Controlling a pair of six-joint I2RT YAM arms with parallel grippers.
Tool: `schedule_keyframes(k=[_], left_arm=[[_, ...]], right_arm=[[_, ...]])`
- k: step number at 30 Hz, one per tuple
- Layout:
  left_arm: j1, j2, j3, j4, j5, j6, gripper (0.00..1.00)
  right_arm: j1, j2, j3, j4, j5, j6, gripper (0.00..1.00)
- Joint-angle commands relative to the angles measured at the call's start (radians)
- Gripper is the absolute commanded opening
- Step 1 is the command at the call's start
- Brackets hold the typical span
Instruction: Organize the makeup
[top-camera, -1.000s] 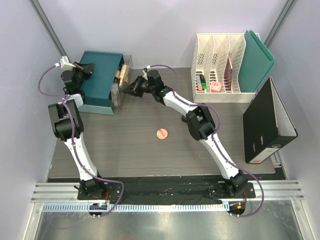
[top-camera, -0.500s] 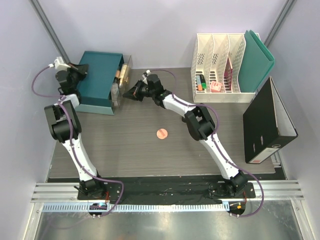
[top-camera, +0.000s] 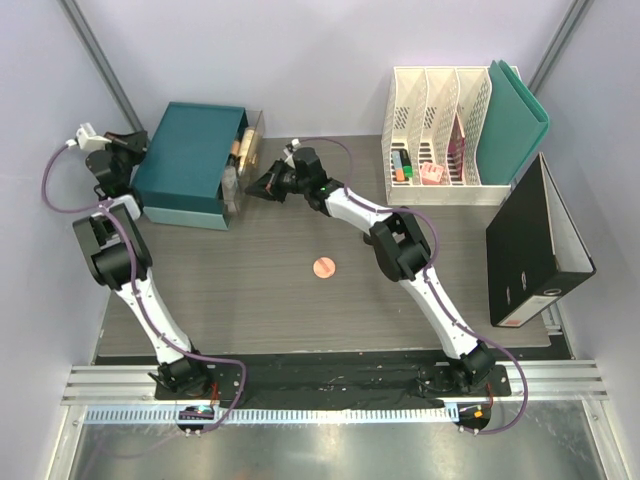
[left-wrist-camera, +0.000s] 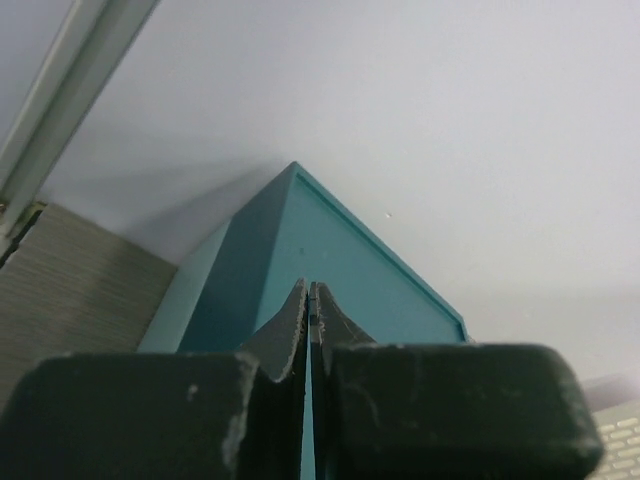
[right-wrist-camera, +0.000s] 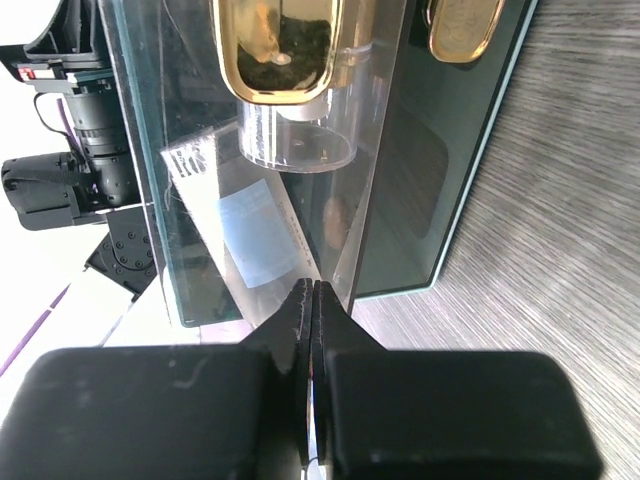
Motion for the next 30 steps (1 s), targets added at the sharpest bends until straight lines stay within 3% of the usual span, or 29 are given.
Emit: schedule_keyframes(k=[1,4,15,30], left_arm=[[0.065,0.004,-0.03,0.009,-0.076,0.029,0.0],[0.079,-0.002,-0.039,-0.055,-0.113,0.076,0.0],[0.064,0.073,0.001,-0.181,-0.017,0.069,0.0],[-0.108,0.137,0.088,-0.374,0.141,0.131,0.0]], right_arm=[[0.009,-0.092,0.0,0.018,-0.013,-0.023,0.01],[0.009,-0.09,0.0,0.018,-0.012,-0.026,0.01],[0.009,-0.078,0.015,0.019,-0.009,-0.021,0.01],[0.003,-0.035,0.12,0.025,0.03,0.008,0.01]])
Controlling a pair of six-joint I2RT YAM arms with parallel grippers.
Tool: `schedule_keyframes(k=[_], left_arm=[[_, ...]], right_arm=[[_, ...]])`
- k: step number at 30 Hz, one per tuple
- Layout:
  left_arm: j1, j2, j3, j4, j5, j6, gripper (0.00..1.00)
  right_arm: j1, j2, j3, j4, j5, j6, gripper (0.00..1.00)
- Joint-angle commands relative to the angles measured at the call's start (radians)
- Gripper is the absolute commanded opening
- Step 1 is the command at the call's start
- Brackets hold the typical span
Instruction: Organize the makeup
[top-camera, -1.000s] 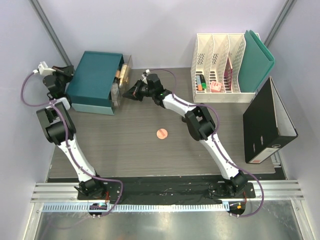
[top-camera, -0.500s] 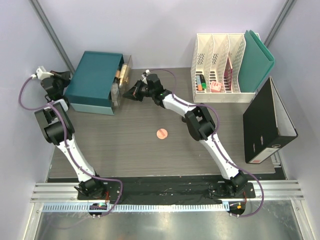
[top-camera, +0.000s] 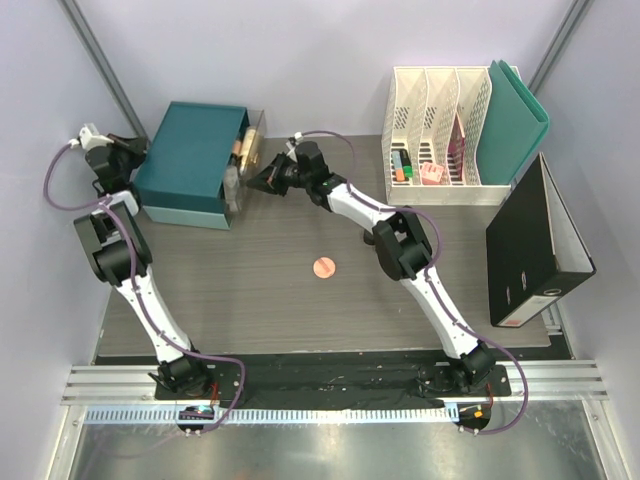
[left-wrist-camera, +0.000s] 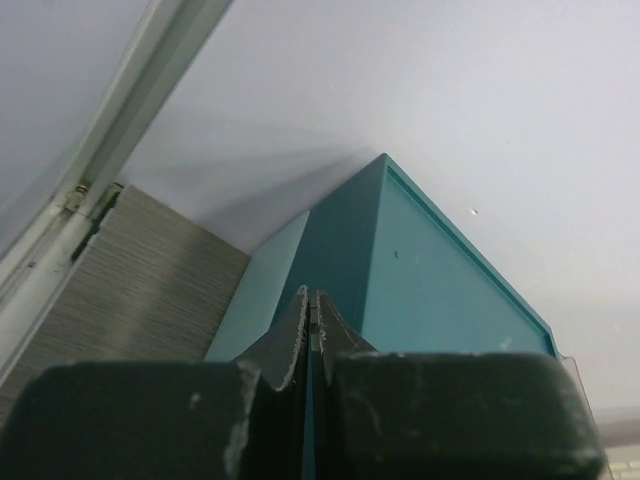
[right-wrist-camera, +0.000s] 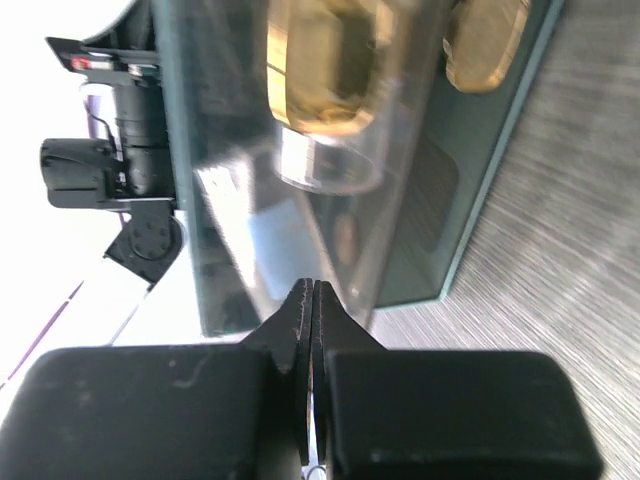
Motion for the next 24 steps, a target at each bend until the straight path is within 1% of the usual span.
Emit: schedule_keyframes(k=[1,5,8,13,17,24], left_arm=[[-0.115,0.071,0.007,-0.218,0.183,0.032,0.0],[-0.161,0.071,0.044,-0.345,0.213,0.122,0.0],[-0.191,0.063,0.058,-0.393,0.211,0.17,0.0],[-0.23,0.063,0.058,-0.4,0.216,0.163,0.0],[-0.254,0.051,0.073,-0.434,0.214,0.196,0.0],[-0.261,0.028,0.066,-0.459,0.208,0.221,0.0]], right_arm=[[0.009,-0.03,0.083,0.057,0.021,0.022,0.01],[0.009,-0.027,0.083,0.063,0.026,0.028,0.01],[0.012,-0.02,0.082,0.062,0.028,0.032,0.01],[0.016,-0.009,0.083,0.056,0.025,0.034,0.01],[0.024,0.005,0.106,0.056,0.029,0.038,0.01],[0.027,-0.001,0.1,0.059,0.025,0.032,0.01]])
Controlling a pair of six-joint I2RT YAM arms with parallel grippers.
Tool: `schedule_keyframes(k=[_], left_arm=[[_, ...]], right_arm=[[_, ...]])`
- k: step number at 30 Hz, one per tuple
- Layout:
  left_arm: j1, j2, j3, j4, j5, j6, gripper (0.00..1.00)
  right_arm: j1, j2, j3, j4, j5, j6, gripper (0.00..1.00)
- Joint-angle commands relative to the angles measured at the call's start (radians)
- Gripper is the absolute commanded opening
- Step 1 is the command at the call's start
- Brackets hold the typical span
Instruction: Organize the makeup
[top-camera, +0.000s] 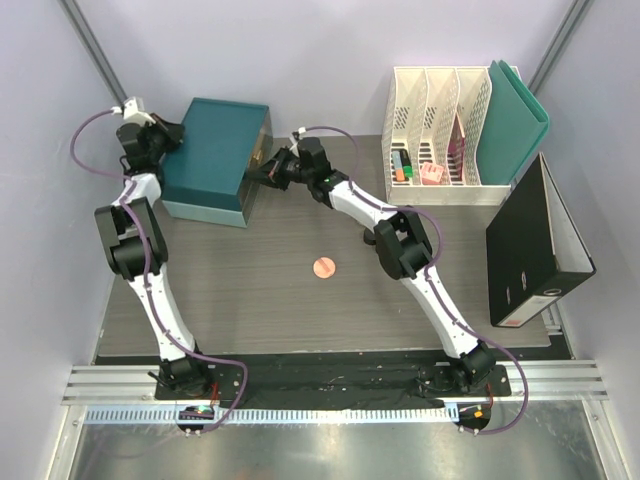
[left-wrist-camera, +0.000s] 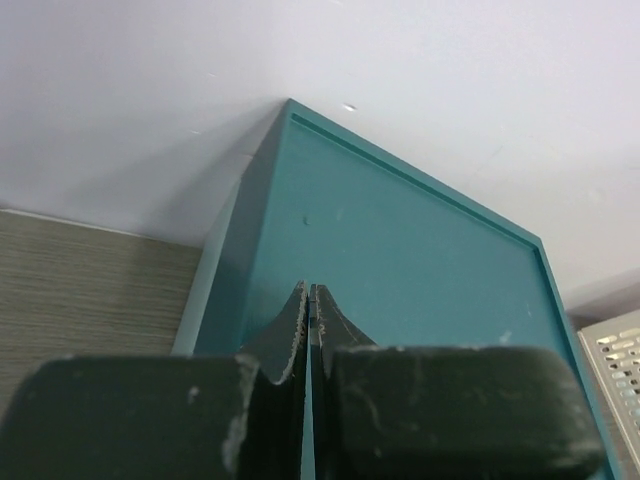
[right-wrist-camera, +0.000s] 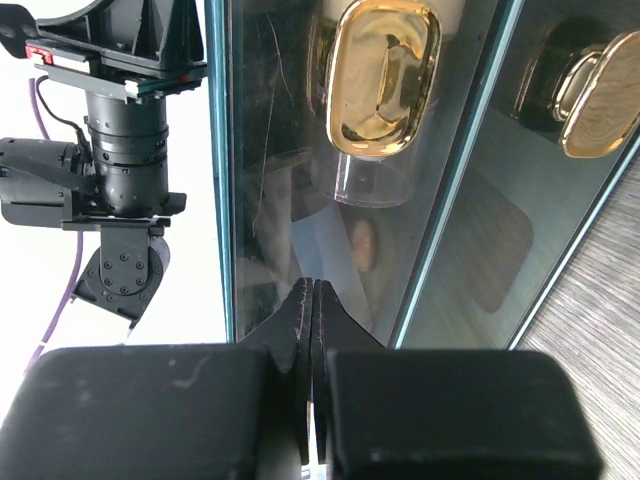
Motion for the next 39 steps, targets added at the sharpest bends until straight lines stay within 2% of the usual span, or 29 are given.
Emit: schedule_keyframes(k=[1,7,12,15,19,20,22,28,36,39], left_arm=[[-0.087,0.034,-0.055,-0.268,0.137,-0.009,0.0],[-0.083,-0.016,-0.062,-0.183,0.119,-0.065,0.0],[-0.092,-0.059,-0.113,-0.087,0.105,-0.129,0.0],[-0.107,-0.082,-0.139,-0.104,0.087,-0.073,0.0],[-0.155,-0.116,-0.113,-0.282,0.03,0.1,0.0],[-0.167,-0.118,-0.099,-0.32,0.019,0.194,0.0],[-0.207,-0.115,-0.051,-0.446,-0.012,0.281,0.0],[-0.282,-0.118,-0.043,-0.567,-0.047,0.42,0.0],[-0.405,-0.137,-0.066,-0.728,-0.206,0.618,0.0],[-0.425,-0.13,-0.055,-0.773,-0.24,0.64,0.0]], right_arm=[[0.043,-0.022,0.035,0.06,-0.003,0.006,0.01],[0.032,-0.065,-0.034,0.065,0.023,-0.005,0.01],[0.002,-0.159,-0.193,0.063,0.101,-0.035,0.02],[-0.021,-0.171,-0.227,0.082,0.1,-0.017,0.11],[-0.037,-0.165,-0.232,0.109,0.092,0.009,0.29],[-0.038,-0.165,-0.232,0.109,0.092,0.011,0.31],[-0.04,-0.16,-0.233,0.112,0.093,0.014,0.33],[-0.046,-0.143,-0.232,0.111,0.109,0.012,0.36],[-0.067,-0.119,-0.249,0.155,0.116,0.053,0.37],[-0.069,-0.117,-0.261,0.168,0.112,0.063,0.37]])
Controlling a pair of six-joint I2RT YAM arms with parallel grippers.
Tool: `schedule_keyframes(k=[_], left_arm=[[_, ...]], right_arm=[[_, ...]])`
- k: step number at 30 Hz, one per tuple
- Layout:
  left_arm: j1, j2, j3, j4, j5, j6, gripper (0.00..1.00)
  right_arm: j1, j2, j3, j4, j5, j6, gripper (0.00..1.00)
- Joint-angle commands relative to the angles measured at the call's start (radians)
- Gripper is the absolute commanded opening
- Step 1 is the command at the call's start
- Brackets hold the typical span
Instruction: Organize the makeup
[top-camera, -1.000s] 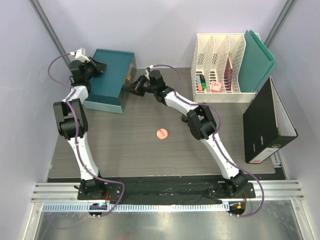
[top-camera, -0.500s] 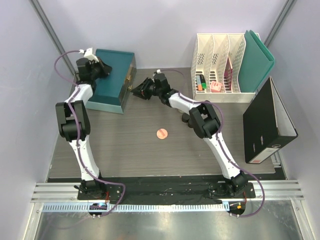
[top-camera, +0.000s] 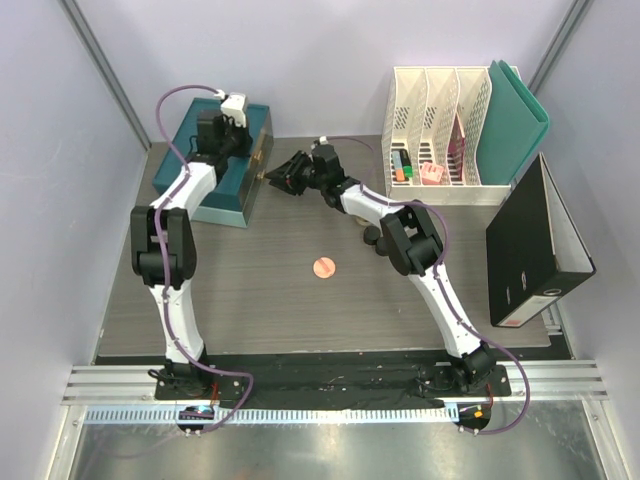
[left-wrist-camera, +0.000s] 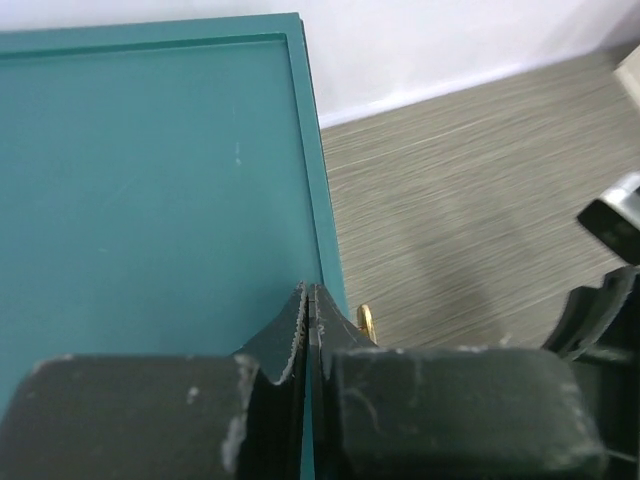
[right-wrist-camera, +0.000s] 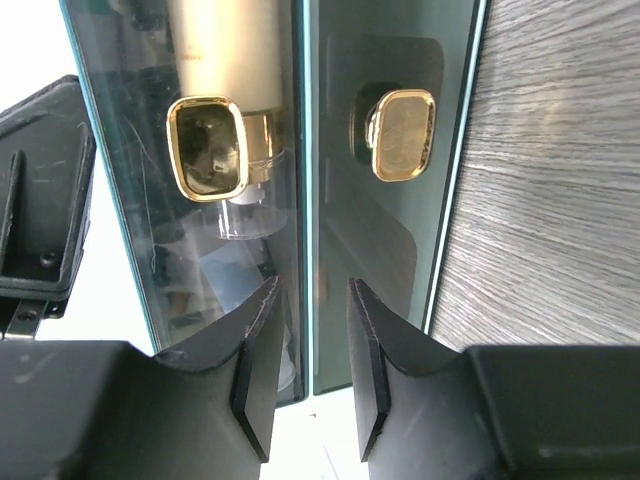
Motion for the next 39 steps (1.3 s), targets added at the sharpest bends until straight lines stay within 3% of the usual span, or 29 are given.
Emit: schedule_keyframes(k=[1,8,11,12,15,32,39], left_arm=[[-0.052,0.04,-0.035,-0.33,-0.058,0.119,0.0],[-0.078,0.022,-0.069,-0.368,-0.038,0.147,0.0],[-0.084,0.004,-0.096,-0.383,-0.021,0.139,0.0],[-0.085,-0.001,-0.11,-0.388,-0.015,0.136,0.0],[-0.093,-0.018,-0.129,-0.411,-0.001,0.135,0.0],[-0.116,-0.113,-0.205,-0.655,0.056,0.083,0.0],[-0.115,-0.156,-0.225,-0.853,-0.026,0.072,0.0]], right_arm=[[-0.007,-0.037,-0.018,0.076,0.01,0.027,0.37],[-0.013,-0.034,-0.045,0.11,0.011,0.047,0.4],[-0.013,-0.018,-0.044,0.126,0.018,0.071,0.47],[-0.013,-0.014,-0.044,0.129,0.021,0.076,0.55],[-0.015,0.0,-0.042,0.143,0.021,0.085,0.61],[-0.013,0.0,-0.085,0.163,0.016,0.093,0.62],[-0.012,-0.014,-0.11,0.171,0.013,0.091,0.62]])
